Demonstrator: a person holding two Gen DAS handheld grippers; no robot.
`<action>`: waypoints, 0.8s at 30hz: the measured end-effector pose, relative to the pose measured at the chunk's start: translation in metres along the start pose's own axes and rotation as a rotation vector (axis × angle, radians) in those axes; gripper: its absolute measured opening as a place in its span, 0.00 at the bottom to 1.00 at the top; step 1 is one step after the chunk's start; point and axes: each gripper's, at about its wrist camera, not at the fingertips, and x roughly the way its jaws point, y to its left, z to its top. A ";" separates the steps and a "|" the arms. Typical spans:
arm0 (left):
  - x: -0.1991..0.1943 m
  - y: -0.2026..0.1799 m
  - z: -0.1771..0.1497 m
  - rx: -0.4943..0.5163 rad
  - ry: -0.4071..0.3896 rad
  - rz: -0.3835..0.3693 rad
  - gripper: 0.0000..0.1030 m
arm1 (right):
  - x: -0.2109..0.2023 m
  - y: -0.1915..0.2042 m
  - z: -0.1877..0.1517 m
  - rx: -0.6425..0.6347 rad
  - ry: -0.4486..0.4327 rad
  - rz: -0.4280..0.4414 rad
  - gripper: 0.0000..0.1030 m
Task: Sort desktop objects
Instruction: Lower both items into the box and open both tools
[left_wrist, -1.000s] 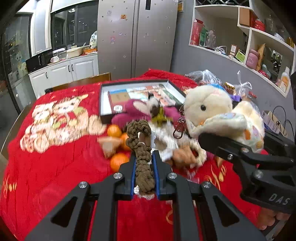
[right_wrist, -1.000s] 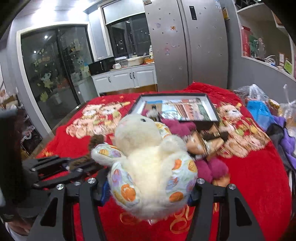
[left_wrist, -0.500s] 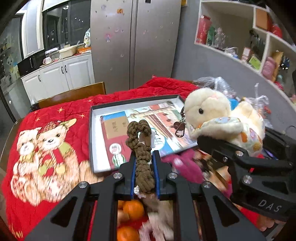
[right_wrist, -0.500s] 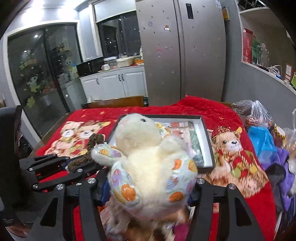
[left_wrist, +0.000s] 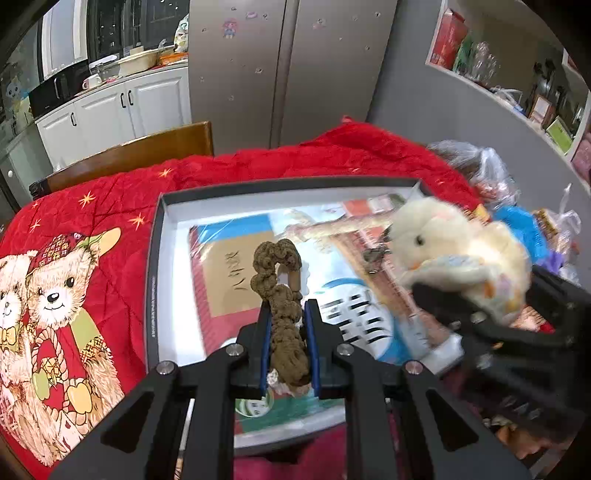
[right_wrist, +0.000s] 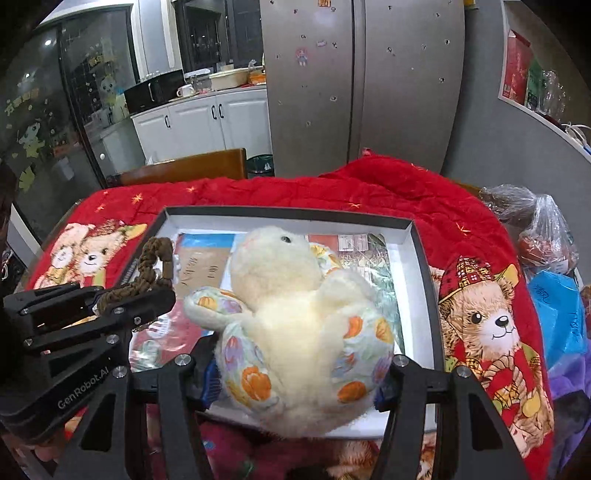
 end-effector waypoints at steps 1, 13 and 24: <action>0.004 0.002 -0.001 0.002 0.007 0.006 0.16 | 0.003 -0.002 0.000 0.006 0.002 0.007 0.59; 0.004 0.003 -0.004 0.019 0.004 0.059 0.56 | -0.006 0.011 0.000 -0.056 -0.024 -0.033 0.67; 0.001 0.006 -0.004 0.007 0.002 0.093 0.80 | -0.019 0.012 0.006 -0.081 -0.069 -0.083 0.86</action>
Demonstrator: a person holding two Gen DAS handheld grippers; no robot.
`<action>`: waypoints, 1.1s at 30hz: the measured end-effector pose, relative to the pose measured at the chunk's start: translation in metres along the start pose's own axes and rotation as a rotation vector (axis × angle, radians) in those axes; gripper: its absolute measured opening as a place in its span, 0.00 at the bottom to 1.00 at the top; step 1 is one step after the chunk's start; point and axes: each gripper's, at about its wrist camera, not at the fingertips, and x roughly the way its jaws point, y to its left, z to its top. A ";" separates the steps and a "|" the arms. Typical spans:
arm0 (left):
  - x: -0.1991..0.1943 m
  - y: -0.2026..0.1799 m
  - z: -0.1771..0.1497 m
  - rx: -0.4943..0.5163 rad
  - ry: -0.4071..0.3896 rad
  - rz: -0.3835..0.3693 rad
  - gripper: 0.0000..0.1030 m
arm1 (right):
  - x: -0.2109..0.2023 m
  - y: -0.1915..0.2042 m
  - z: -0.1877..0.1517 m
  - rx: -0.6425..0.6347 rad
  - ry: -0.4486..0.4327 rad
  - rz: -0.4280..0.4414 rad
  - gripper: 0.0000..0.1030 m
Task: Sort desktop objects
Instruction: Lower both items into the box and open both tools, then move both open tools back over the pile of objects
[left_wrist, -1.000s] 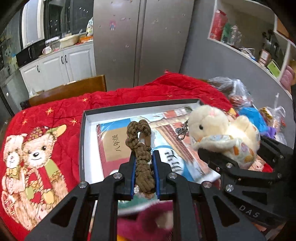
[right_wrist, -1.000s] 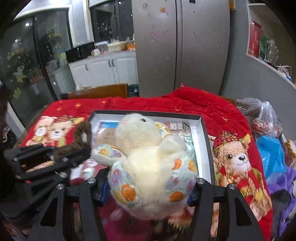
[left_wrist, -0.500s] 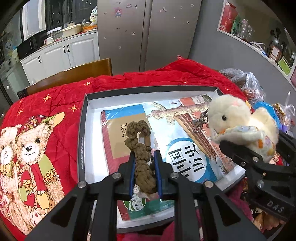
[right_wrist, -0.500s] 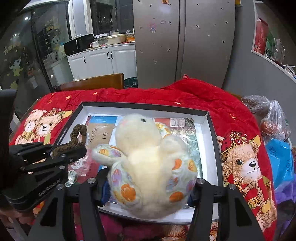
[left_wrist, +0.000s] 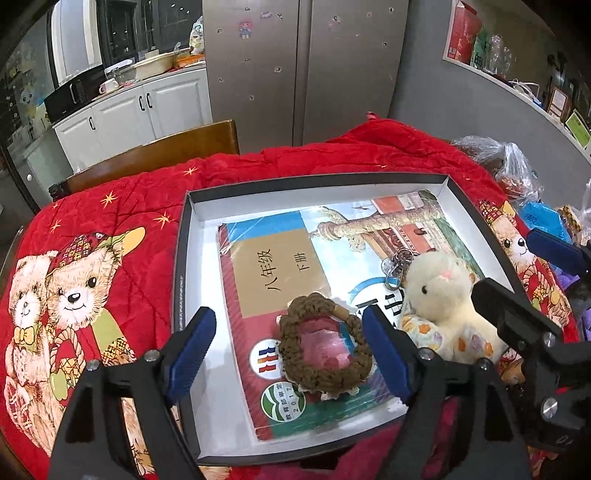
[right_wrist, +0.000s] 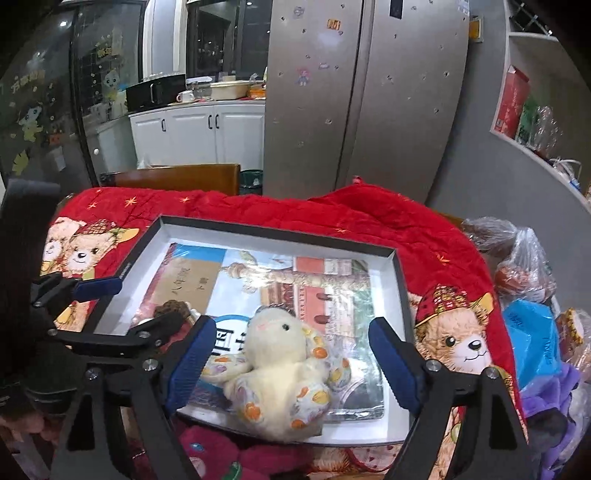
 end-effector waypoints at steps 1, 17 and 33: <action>0.000 0.000 0.000 0.001 0.002 0.004 0.80 | 0.000 0.001 0.000 -0.007 0.002 -0.005 0.86; -0.101 -0.005 -0.006 -0.016 -0.134 -0.094 0.81 | -0.075 0.008 0.003 0.009 -0.088 0.034 0.86; -0.270 -0.020 -0.160 0.039 -0.354 0.008 0.98 | -0.259 0.020 -0.083 0.062 -0.306 -0.077 0.91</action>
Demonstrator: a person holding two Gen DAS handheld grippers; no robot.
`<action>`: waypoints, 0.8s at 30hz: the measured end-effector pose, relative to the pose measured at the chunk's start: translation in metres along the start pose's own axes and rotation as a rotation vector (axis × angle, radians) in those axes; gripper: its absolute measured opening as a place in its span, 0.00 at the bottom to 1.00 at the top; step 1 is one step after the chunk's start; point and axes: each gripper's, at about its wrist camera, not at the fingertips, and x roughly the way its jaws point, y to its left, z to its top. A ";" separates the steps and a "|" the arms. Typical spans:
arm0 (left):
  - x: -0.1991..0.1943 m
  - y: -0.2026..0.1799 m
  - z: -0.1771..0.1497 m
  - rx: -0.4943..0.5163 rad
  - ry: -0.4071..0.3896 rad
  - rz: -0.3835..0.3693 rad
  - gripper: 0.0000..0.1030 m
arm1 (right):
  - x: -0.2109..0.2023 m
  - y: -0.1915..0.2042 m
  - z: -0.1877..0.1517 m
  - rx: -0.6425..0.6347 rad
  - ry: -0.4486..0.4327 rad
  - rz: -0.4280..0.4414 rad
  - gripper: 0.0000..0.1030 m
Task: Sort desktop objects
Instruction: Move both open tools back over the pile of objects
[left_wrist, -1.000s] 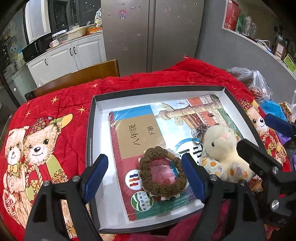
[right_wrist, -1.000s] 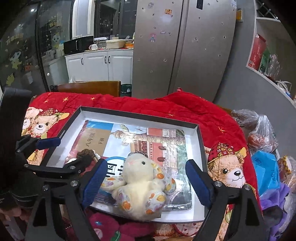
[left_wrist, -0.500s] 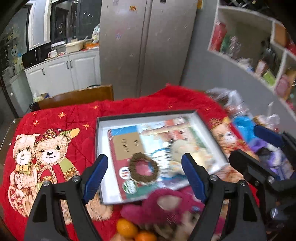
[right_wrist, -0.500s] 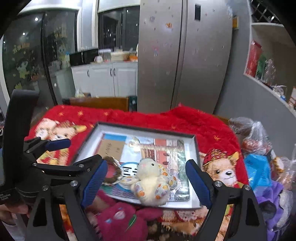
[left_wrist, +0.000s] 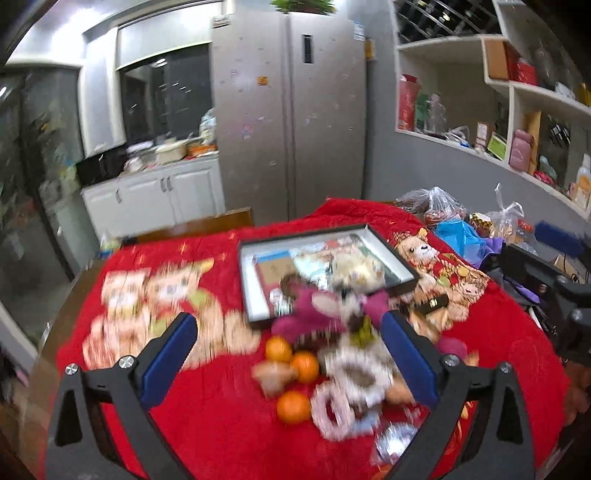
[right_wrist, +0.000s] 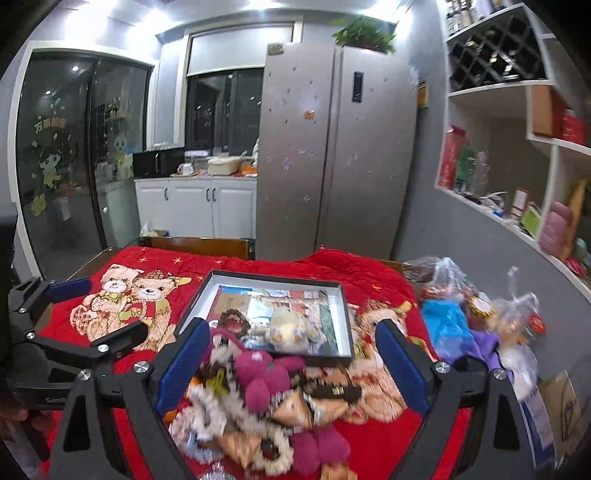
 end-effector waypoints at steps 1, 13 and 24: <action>-0.005 0.002 -0.016 -0.027 -0.002 -0.016 0.98 | -0.012 0.000 -0.013 0.018 -0.017 -0.007 0.91; 0.024 -0.021 -0.121 -0.033 0.142 -0.145 0.98 | -0.024 -0.025 -0.135 0.108 0.074 0.028 0.91; 0.060 -0.023 -0.114 -0.070 0.196 -0.188 0.97 | -0.006 -0.033 -0.149 0.083 0.097 -0.010 0.91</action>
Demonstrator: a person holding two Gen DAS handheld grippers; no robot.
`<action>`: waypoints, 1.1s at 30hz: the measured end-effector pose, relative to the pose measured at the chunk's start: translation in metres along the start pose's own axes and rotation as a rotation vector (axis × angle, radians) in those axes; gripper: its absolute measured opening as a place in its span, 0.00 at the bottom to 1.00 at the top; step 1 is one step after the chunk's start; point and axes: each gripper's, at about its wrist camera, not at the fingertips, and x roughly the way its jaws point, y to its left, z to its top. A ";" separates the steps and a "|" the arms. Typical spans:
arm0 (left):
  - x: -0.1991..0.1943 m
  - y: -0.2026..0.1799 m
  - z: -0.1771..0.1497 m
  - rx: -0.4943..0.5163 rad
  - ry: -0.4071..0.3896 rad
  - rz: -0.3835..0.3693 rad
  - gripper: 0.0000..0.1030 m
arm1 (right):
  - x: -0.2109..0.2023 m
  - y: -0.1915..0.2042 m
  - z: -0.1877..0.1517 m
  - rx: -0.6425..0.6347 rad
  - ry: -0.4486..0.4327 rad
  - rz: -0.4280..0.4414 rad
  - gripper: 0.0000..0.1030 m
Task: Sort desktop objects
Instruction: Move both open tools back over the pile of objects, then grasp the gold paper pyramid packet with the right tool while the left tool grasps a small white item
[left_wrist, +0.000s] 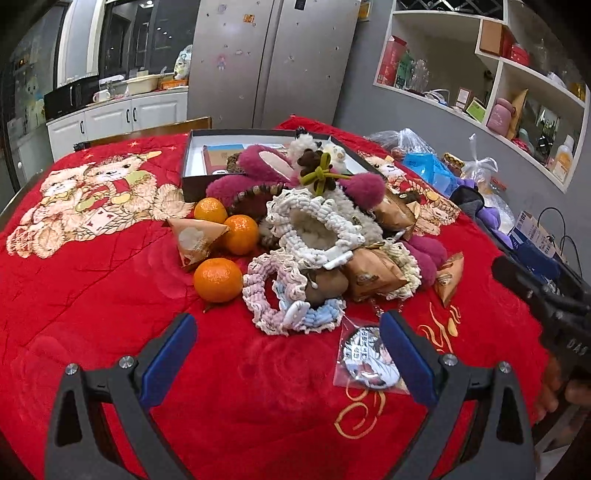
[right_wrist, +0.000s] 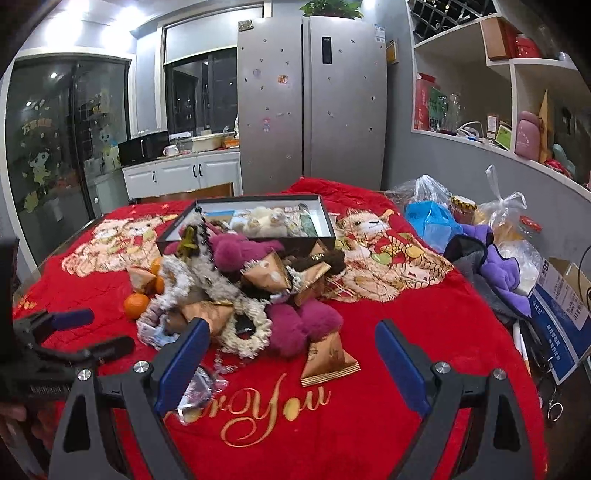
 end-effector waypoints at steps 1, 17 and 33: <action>0.002 0.000 0.001 0.000 0.003 0.002 0.97 | 0.003 -0.001 -0.001 -0.005 0.003 -0.012 0.91; 0.058 0.005 0.011 0.044 0.092 0.030 0.83 | 0.076 -0.025 -0.021 0.077 0.157 -0.002 0.91; 0.062 0.019 0.005 0.002 0.097 -0.050 0.67 | 0.111 -0.025 -0.030 0.081 0.324 -0.032 0.91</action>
